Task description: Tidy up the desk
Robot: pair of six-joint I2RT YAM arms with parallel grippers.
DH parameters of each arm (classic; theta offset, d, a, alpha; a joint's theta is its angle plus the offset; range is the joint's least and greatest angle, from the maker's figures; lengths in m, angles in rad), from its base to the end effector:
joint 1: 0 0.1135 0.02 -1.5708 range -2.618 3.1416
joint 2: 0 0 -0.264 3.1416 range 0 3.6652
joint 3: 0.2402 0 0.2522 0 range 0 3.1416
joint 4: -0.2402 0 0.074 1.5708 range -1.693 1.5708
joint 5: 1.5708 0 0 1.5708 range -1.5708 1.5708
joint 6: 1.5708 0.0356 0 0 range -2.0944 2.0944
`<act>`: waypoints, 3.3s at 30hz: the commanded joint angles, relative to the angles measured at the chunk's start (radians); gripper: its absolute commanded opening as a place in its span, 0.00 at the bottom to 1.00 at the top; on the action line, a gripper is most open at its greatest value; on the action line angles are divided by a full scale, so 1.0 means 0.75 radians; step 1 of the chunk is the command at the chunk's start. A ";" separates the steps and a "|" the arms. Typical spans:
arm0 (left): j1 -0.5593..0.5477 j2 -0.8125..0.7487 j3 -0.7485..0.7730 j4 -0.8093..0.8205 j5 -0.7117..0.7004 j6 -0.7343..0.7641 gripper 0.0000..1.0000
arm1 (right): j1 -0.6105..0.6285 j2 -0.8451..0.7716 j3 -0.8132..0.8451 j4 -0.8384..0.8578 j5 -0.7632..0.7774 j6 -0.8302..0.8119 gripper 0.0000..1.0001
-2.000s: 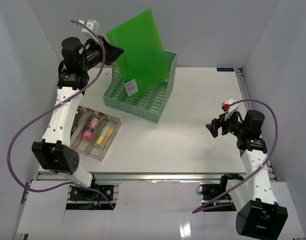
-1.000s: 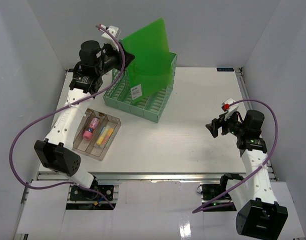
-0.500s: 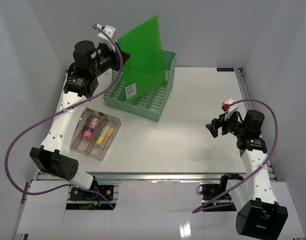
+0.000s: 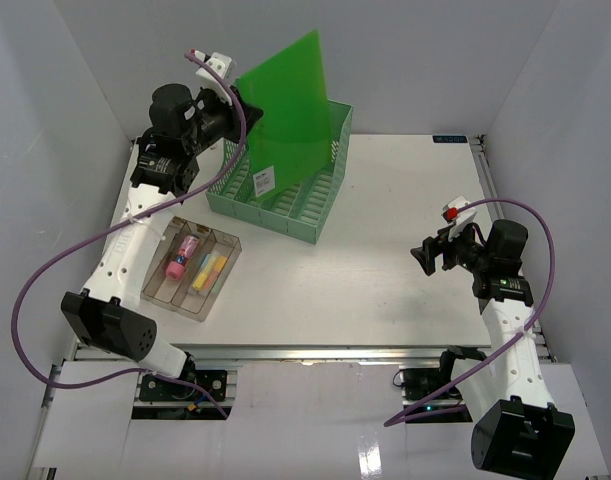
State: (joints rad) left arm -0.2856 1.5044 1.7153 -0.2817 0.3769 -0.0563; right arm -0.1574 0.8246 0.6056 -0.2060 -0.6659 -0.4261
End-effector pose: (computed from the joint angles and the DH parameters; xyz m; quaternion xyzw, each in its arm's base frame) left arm 0.3190 -0.1073 0.4793 0.2091 0.6994 -0.2490 0.6365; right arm 0.1870 -0.0074 0.2706 -0.2819 0.7633 0.1157 0.5697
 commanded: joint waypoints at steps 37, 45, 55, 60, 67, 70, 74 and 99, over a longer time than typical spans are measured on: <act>-0.391 0.070 -0.472 0.700 -0.371 -0.015 0.00 | -0.009 -0.003 -0.005 0.047 -0.021 -0.009 0.90; -0.392 0.098 -0.474 0.761 -0.368 -0.027 0.00 | -0.007 -0.003 -0.006 0.046 -0.024 -0.009 0.90; -0.390 0.054 -0.582 0.915 -0.445 -0.064 0.00 | -0.009 -0.007 -0.004 0.044 -0.033 -0.009 0.90; -0.392 0.054 -0.639 0.973 -0.464 -0.084 0.00 | -0.007 -0.008 -0.004 0.041 -0.035 -0.011 0.90; -0.392 0.055 -0.698 0.970 -0.418 -0.078 0.00 | -0.008 -0.007 -0.004 0.041 -0.037 -0.011 0.90; -0.392 0.060 -0.682 0.903 -0.357 -0.078 0.01 | -0.009 -0.005 -0.004 0.041 -0.037 -0.011 0.90; -0.392 0.059 -0.658 0.811 -0.292 -0.079 0.61 | -0.009 -0.007 -0.004 0.041 -0.036 -0.013 0.90; -0.390 -0.741 -1.024 0.407 -0.189 -0.146 0.98 | -0.022 0.008 -0.010 0.060 -0.056 0.049 0.90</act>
State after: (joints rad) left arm -0.5762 1.0691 1.0599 0.1374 0.1474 -0.1174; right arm -0.1585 0.8278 0.6056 -0.2060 -0.6953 -0.4304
